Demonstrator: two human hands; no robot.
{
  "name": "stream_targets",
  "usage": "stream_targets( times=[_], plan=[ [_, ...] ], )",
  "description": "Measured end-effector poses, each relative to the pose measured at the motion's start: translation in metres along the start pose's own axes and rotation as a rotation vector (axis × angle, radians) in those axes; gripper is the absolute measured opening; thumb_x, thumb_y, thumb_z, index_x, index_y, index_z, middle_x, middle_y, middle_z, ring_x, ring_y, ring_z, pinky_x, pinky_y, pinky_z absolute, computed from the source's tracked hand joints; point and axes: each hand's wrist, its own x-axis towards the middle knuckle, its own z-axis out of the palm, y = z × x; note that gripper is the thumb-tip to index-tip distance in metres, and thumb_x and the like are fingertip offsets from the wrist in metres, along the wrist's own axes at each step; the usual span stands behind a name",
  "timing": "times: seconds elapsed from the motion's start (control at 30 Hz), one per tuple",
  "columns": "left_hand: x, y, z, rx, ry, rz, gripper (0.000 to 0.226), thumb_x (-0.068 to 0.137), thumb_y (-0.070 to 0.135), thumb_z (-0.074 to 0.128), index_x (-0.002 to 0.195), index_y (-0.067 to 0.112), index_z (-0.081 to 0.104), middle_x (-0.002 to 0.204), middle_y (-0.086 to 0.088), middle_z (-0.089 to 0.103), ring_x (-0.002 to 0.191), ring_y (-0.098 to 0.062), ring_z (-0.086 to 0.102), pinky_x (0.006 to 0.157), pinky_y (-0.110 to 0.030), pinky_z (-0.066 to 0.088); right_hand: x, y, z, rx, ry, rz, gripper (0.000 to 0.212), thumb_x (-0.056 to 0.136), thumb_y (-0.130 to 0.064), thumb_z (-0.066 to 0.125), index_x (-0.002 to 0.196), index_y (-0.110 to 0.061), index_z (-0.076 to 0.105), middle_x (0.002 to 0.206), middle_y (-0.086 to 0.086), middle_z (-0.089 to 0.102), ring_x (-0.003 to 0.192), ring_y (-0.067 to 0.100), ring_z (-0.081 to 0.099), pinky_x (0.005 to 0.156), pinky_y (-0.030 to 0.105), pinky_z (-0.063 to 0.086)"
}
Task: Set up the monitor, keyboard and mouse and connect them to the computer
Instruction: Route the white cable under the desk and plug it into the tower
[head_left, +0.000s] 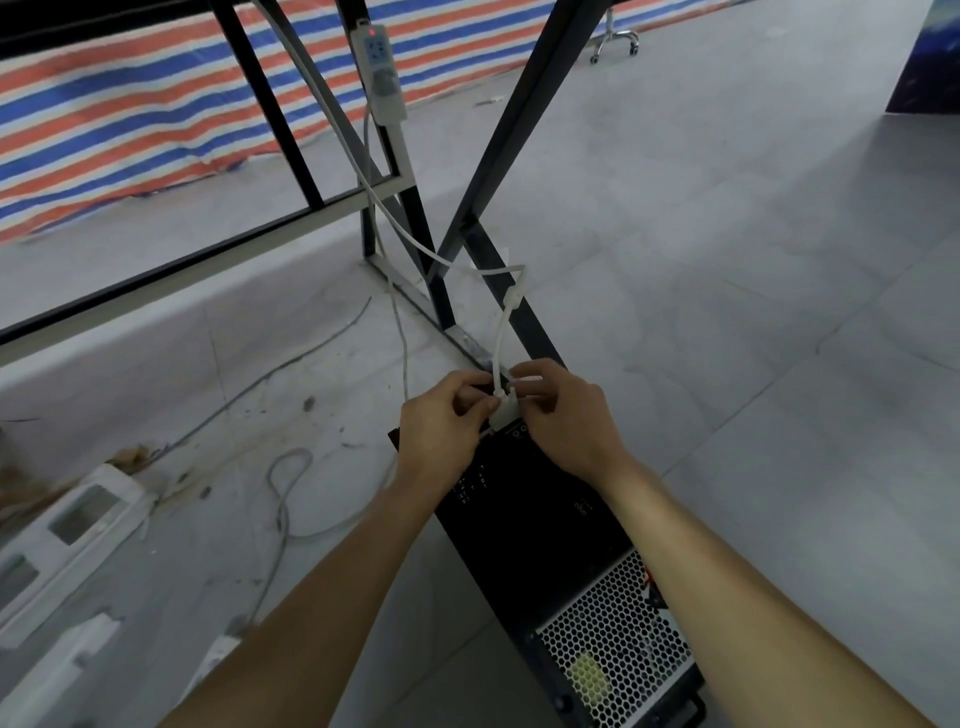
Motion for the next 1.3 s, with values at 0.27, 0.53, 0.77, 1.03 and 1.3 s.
stream_targets(
  times=[0.27, 0.53, 0.77, 1.03, 1.3],
  plan=[
    [-0.007, 0.003, -0.003, 0.113, -0.018, 0.136, 0.023, 0.092, 0.019, 0.068, 0.113, 0.025, 0.066, 0.096, 0.021, 0.066, 0.084, 0.002, 0.064, 0.08, -0.018, 0.055, 0.009, 0.008, 0.006, -0.386, 0.078, -0.26, 0.022, 0.099, -0.013, 0.056, 0.111, -0.015, 0.074, 0.095, 0.003, 0.071, 0.075, 0.013, 0.059, 0.07, 0.019, 0.04],
    [-0.003, 0.0, 0.005, 0.111, 0.009, -0.018, 0.019, 0.088, 0.041, 0.073, 0.079, 0.029, 0.062, 0.082, 0.01, 0.064, 0.075, -0.003, 0.06, 0.069, -0.021, 0.049, 0.009, 0.002, 0.003, -0.418, 0.053, -0.216, 0.019, 0.101, -0.019, 0.051, 0.109, -0.016, 0.069, 0.099, 0.002, 0.071, 0.082, 0.02, 0.064, 0.068, 0.026, 0.04],
    [-0.005, -0.007, -0.001, 0.178, -0.028, 0.102, 0.008, 0.094, 0.025, 0.068, 0.1, 0.024, 0.073, 0.082, 0.024, 0.059, 0.087, -0.006, 0.059, 0.079, -0.024, 0.049, 0.01, -0.004, 0.007, -0.568, 0.06, -0.208, 0.02, 0.1, -0.019, 0.051, 0.105, -0.017, 0.07, 0.091, 0.004, 0.073, 0.077, 0.025, 0.067, 0.062, 0.027, 0.04],
    [-0.002, -0.009, 0.0, 0.277, -0.008, 0.098, 0.021, 0.092, 0.047, 0.064, 0.087, 0.026, 0.067, 0.085, 0.015, 0.057, 0.086, -0.008, 0.056, 0.072, -0.026, 0.048, 0.007, -0.014, 0.005, -0.618, 0.073, -0.136, 0.02, 0.1, -0.023, 0.049, 0.105, -0.02, 0.068, 0.093, 0.005, 0.071, 0.08, 0.027, 0.066, 0.064, 0.028, 0.039],
    [-0.004, -0.011, 0.001, 0.381, -0.027, 0.173, 0.018, 0.099, 0.033, 0.058, 0.104, 0.021, 0.072, 0.097, 0.01, 0.06, 0.095, -0.008, 0.053, 0.075, -0.023, 0.042, 0.012, -0.008, 0.0, -0.559, 0.013, -0.199, 0.023, 0.103, -0.023, 0.047, 0.11, -0.019, 0.069, 0.093, 0.003, 0.073, 0.073, 0.022, 0.062, 0.062, 0.028, 0.038]
  ],
)
